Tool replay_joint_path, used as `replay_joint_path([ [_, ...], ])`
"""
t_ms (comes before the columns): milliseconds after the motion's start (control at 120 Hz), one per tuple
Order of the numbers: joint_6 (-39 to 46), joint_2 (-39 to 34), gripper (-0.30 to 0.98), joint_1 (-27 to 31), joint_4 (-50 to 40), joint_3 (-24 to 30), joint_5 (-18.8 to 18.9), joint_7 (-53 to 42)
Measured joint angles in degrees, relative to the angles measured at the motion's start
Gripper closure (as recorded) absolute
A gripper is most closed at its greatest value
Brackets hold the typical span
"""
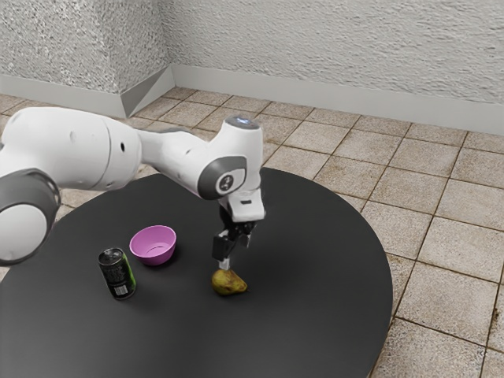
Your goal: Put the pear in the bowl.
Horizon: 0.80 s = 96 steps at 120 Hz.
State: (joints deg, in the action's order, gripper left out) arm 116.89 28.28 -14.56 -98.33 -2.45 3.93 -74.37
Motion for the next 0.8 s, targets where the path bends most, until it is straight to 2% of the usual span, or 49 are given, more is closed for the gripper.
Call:
replay_joint_path([
  [508, 1.62, -5.14, 0.0, -0.16, -9.25, -0.18, -3.76, -0.12],
  [800, 4.12, -3.88, 0.0, -0.2, -10.13, -0.18, -4.52, -0.08],
])
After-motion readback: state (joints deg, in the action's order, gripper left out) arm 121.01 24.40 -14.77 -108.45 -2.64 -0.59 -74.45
